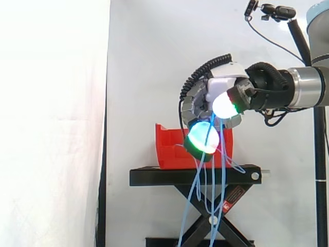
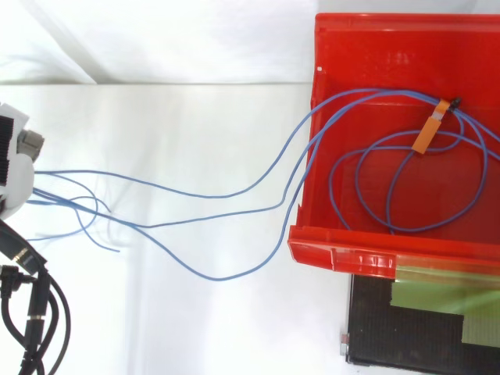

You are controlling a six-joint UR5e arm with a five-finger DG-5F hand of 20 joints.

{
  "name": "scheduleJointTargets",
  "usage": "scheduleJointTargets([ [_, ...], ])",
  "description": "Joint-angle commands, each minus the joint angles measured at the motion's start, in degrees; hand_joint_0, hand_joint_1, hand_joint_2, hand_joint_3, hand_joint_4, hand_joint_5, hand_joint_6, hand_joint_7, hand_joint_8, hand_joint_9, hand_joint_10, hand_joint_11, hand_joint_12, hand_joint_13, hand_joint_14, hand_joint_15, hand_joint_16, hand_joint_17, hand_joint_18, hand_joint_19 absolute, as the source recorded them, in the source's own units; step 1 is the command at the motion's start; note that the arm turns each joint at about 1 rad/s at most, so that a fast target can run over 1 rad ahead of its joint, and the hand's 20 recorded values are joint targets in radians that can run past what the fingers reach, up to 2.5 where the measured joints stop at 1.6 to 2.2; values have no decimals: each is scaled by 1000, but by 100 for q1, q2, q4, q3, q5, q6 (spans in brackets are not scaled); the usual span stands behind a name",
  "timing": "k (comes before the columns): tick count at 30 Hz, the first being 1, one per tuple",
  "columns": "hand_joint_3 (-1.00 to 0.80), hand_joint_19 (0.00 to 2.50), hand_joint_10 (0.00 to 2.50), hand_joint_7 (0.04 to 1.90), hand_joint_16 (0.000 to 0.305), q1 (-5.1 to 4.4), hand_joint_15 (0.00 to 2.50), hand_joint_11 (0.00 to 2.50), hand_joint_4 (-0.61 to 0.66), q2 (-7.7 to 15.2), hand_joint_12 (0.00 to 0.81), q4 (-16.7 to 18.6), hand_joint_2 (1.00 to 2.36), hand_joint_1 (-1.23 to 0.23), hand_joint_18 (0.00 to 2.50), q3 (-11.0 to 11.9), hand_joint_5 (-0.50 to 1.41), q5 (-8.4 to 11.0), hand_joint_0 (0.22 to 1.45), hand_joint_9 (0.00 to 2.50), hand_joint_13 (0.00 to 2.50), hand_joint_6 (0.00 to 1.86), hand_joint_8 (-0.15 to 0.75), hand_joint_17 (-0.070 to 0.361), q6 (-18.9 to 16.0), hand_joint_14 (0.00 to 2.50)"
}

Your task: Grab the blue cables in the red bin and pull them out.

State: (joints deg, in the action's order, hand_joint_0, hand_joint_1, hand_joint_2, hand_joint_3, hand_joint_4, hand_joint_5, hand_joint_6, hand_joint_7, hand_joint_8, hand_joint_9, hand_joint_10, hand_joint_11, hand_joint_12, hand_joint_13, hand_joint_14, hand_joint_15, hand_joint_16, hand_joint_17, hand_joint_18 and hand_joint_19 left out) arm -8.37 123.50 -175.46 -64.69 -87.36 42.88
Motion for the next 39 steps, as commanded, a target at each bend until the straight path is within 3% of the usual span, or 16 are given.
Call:
scheduleJointTargets([
  [1, -1000, 597, 2500, 561, 74, 2, 368, 501, 426, 7, 442, -5, 1000, -883, 1209, 0, 886, 0, 518, 823, 1170, 458, 404, 166, -3, 2500],
  [11, -1000, 570, 2500, 587, 76, 2, 384, 516, 427, 7, 451, 3, 1000, -883, 1248, 0, 912, 0, 494, 860, 1198, 424, 408, 172, 6, 2500],
  [25, -1000, 713, 2500, 585, 71, 2, 391, 540, 402, -1, 434, -5, 1000, -915, 1258, 0, 939, -18, 533, 885, 1200, 463, 381, 160, -3, 2500],
  [35, -1000, 1274, 2500, 602, 48, 2, 497, 656, 320, -1, 365, -5, 1000, -962, 1231, 0, 918, -18, 738, 832, 1093, 483, 302, 108, -3, 2500],
  [39, -1000, 1385, 2500, 601, 44, 2, 525, 668, 298, -1, 355, -32, 1000, -979, 1241, 0, 910, -18, 796, 827, 1073, 498, 291, 100, -3, 2500],
])
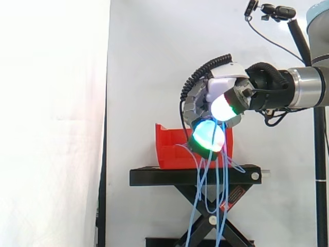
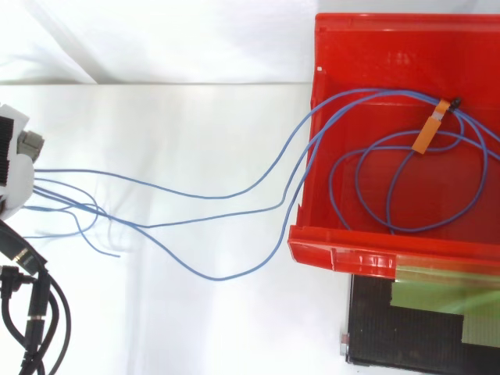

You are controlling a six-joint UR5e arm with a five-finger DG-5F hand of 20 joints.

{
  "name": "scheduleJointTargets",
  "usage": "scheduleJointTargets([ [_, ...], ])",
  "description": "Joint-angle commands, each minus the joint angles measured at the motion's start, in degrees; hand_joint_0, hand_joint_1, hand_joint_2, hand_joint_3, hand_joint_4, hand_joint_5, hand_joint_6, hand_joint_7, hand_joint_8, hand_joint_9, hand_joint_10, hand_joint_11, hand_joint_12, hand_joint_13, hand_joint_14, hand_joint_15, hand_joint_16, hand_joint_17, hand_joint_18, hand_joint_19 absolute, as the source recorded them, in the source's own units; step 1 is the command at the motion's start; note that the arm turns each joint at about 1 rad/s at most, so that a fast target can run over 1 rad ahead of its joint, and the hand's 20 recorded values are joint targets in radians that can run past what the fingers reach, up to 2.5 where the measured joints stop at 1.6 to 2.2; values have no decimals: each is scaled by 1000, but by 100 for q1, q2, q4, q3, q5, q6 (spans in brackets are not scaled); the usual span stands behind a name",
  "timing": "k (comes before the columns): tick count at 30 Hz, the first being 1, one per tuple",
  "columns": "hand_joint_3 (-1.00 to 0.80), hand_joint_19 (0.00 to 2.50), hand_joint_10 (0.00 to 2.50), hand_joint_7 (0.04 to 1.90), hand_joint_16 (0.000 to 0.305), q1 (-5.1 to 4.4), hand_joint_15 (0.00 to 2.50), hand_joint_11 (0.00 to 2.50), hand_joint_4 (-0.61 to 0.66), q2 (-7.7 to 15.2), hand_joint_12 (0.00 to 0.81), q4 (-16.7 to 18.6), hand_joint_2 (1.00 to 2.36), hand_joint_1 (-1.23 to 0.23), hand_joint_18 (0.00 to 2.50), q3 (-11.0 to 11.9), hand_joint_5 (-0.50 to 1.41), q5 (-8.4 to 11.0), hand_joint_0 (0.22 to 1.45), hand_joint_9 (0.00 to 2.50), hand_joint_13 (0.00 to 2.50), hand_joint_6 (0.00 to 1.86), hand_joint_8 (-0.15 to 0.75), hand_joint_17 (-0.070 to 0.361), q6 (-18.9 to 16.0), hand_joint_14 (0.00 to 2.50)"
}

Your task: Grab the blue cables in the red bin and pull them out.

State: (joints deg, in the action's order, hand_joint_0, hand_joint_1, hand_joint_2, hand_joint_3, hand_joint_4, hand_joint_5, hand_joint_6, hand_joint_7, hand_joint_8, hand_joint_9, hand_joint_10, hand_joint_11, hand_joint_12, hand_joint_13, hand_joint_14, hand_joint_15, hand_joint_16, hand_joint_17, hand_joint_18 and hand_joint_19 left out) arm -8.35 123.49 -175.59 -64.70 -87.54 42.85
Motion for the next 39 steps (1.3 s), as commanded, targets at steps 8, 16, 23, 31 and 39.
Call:
scheduleJointTargets([
  [8, -1000, 1454, 2500, 605, 41, 0, 551, 680, 284, -1, 346, -20, 1000, -1011, 1255, 1, 879, 0, 864, 816, 1061, 549, 284, 92, 0, 2500],
  [16, -1000, 1506, 2500, 495, 40, 0, 529, 621, 262, -1, 345, -28, 1000, -1032, 1275, 1, 792, 0, 944, 791, 1059, 752, 282, 91, -88, 2500],
  [23, -999, 1513, 2500, 450, 39, 0, 517, 612, 251, -1, 343, -28, 1000, -1032, 1278, 1, 765, 0, 985, 753, 1050, 826, 288, 88, -193, 2500],
  [31, -1000, 1485, 2500, 409, 40, 0, 502, 551, 261, -1, 354, -72, 1000, -1018, 1287, 1, 739, 0, 1022, 736, 1056, 894, 288, 90, -229, 2500],
  [39, -1000, 1433, 2500, 352, 40, 0, 511, 537, 266, -1, 356, -116, 1000, -998, 1303, 1, 692, 18, 1033, 740, 1067, 1013, 283, 91, -861, 2500],
])
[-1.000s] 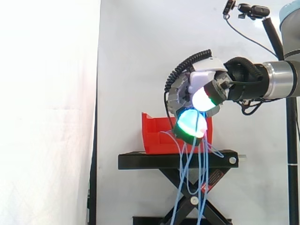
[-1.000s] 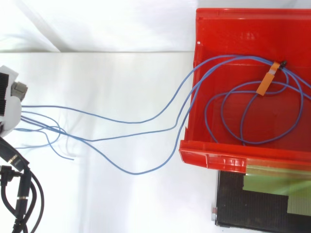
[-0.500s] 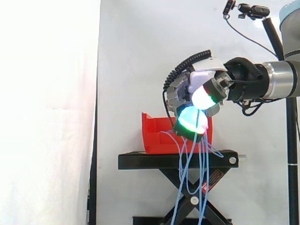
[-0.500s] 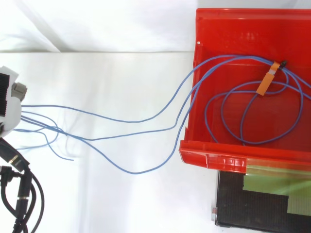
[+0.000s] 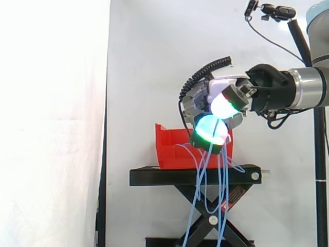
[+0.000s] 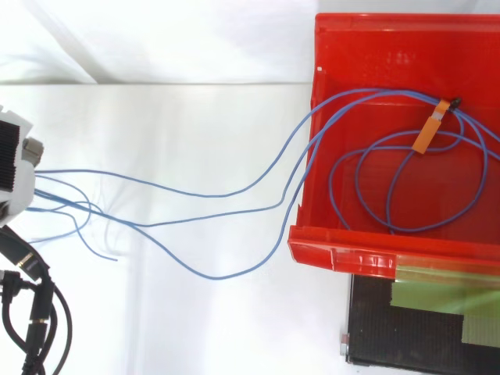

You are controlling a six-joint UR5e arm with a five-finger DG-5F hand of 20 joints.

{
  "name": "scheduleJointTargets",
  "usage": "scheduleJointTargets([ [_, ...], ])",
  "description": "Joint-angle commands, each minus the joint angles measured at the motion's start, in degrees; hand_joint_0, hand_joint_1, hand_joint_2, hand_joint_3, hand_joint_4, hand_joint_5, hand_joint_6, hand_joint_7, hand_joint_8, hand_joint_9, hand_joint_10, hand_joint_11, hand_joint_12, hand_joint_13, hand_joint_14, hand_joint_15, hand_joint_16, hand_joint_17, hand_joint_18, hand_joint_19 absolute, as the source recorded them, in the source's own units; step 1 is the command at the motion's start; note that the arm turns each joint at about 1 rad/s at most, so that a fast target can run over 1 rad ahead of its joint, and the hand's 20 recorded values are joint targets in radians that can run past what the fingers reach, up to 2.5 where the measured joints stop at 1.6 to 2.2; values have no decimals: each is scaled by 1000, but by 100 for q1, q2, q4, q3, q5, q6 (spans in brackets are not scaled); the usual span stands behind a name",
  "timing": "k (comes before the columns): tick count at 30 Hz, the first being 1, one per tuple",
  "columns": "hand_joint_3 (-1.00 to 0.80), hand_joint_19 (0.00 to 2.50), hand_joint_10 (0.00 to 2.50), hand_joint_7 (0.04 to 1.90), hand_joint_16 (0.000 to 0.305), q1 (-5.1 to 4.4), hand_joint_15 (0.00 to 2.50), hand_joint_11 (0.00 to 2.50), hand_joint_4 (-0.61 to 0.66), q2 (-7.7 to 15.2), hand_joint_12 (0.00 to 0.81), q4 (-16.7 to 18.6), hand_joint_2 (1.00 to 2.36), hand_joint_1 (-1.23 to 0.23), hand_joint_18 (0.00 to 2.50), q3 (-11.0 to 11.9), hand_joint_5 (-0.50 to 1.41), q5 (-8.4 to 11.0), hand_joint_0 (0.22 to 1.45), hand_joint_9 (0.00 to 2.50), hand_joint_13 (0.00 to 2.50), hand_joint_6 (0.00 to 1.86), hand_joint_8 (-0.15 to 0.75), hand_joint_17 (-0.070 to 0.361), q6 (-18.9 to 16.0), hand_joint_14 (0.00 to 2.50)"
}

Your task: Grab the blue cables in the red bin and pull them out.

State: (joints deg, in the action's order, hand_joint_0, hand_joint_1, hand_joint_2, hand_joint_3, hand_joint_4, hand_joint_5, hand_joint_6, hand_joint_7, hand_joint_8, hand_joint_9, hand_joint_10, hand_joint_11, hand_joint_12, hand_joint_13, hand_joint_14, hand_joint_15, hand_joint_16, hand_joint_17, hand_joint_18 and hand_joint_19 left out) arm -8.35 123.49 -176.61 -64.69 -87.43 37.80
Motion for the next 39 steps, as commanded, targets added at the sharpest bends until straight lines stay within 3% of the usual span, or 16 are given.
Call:
scheduleJointTargets([
  [1, -1000, 1431, 2500, 348, 41, 0, 509, 528, 267, 0, 350, -14, 1000, -996, 1305, 0, 689, 7, 1032, 741, 1065, 1019, 282, 91, -453, 2500],
  [4, -1000, 1400, 2500, 336, 41, 0, 491, 514, 259, 0, 351, -93, 1000, -989, 1286, 0, 684, 24, 1029, 754, 1074, 1030, 281, 92, -989, 2500],
  [8, -1000, 1326, 2500, 332, 41, -18, 456, 505, 249, 0, 355, -251, 1000, -987, 1273, 0, 669, 77, 1030, 767, 1081, 1060, 276, 93, -1385, 2500],
  [12, -1000, 1289, 2500, 318, 41, -62, 465, 507, 252, 0, 358, -462, 1000, -983, 1262, 0, 661, 306, 1030, 769, 1083, 1082, 275, 93, -1947, 2500],
  [17, -1000, 1207, 2500, 307, 41, -114, 413, 497, 254, 0, 358, -655, 1000, -978, 1255, 0, 651, 473, 1033, 766, 1113, 1098, 275, 93, -2404, 2500],
  [24, -1000, 1101, 2500, 305, 41, -149, 428, 485, 254, 0, 359, -936, 1000, -977, 1253, 0, 647, 543, 1035, 770, 1134, 1103, 276, 92, -2615, 2500],
  [39, -1000, 1069, 2500, 306, 41, -149, 449, 503, 260, 0, 353, -945, 1000, -976, 1238, 0, 642, 517, 1036, 773, 1123, 1108, 277, 92, -2325, 2500],
])
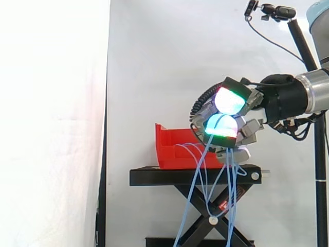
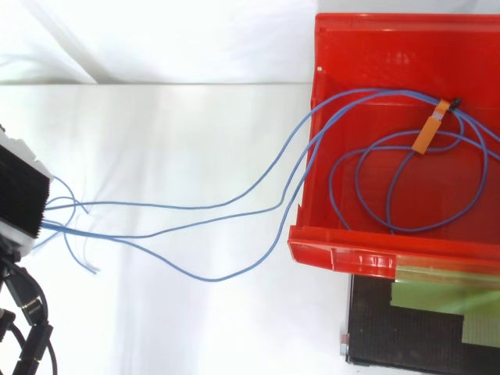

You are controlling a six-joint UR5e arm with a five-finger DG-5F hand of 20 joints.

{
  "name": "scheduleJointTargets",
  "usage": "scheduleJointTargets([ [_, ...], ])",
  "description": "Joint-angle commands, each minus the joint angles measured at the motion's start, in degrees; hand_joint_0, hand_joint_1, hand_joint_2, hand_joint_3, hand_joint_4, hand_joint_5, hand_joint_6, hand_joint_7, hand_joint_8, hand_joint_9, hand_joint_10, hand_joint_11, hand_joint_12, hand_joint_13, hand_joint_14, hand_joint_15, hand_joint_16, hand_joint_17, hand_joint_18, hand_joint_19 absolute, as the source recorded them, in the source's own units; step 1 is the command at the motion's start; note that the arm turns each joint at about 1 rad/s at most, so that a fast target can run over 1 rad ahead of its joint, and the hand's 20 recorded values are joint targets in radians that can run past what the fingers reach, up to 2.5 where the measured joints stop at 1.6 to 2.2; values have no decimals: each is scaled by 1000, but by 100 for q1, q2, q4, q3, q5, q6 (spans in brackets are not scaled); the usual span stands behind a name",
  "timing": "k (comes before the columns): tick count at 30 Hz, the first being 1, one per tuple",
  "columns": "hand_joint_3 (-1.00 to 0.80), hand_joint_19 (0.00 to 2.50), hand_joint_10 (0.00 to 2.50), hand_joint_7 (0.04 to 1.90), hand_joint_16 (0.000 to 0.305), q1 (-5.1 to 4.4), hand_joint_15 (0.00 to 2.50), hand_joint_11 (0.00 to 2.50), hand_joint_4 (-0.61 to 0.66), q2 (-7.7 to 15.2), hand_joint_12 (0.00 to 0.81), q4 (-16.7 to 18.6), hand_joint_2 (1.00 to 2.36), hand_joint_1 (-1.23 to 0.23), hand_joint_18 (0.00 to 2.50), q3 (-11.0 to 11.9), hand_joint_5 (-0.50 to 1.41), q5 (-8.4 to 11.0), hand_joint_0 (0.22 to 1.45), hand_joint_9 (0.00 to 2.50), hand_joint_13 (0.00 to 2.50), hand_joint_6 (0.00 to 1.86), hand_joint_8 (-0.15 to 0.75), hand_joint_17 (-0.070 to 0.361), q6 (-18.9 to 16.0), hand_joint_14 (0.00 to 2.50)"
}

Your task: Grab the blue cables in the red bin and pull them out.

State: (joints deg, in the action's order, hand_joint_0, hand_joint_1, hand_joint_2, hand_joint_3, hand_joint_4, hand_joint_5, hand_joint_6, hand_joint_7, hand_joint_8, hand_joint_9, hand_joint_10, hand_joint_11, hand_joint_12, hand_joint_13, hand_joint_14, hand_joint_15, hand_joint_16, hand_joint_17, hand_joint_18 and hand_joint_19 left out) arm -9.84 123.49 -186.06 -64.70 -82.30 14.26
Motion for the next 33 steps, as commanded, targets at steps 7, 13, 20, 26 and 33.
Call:
scheduleJointTargets([
  [7, -1000, 1059, 2500, 300, 41, 0, 453, 497, 254, -1, 351, 0, 1000, -975, 1232, 1, 640, 3, 1036, 773, 1121, 1111, 270, 92, 29, 2500],
  [13, -1000, 1094, 2500, 292, 41, 0, 451, 504, 259, -1, 355, 0, 1000, -974, 1236, 1, 643, 3, 1036, 773, 1118, 1113, 272, 93, 29, 2500],
  [20, -1000, 1116, 2500, 294, 41, 0, 461, 498, 259, -1, 348, 0, 1000, -975, 1231, 1, 644, 3, 1037, 780, 1115, 1114, 263, 92, 29, 2500],
  [26, -1000, 1111, 2500, 297, 41, 0, 441, 498, 265, -1, 344, 0, 1000, -977, 1232, 1, 646, 3, 1036, 798, 1115, 1116, 256, 93, 29, 2500],
  [33, -1000, 1124, 2500, 302, 41, 0, 472, 551, 260, -1, 343, 0, 1000, -975, 1237, 1, 652, 3, 1034, 816, 1115, 1116, 260, 92, 29, 2500],
])
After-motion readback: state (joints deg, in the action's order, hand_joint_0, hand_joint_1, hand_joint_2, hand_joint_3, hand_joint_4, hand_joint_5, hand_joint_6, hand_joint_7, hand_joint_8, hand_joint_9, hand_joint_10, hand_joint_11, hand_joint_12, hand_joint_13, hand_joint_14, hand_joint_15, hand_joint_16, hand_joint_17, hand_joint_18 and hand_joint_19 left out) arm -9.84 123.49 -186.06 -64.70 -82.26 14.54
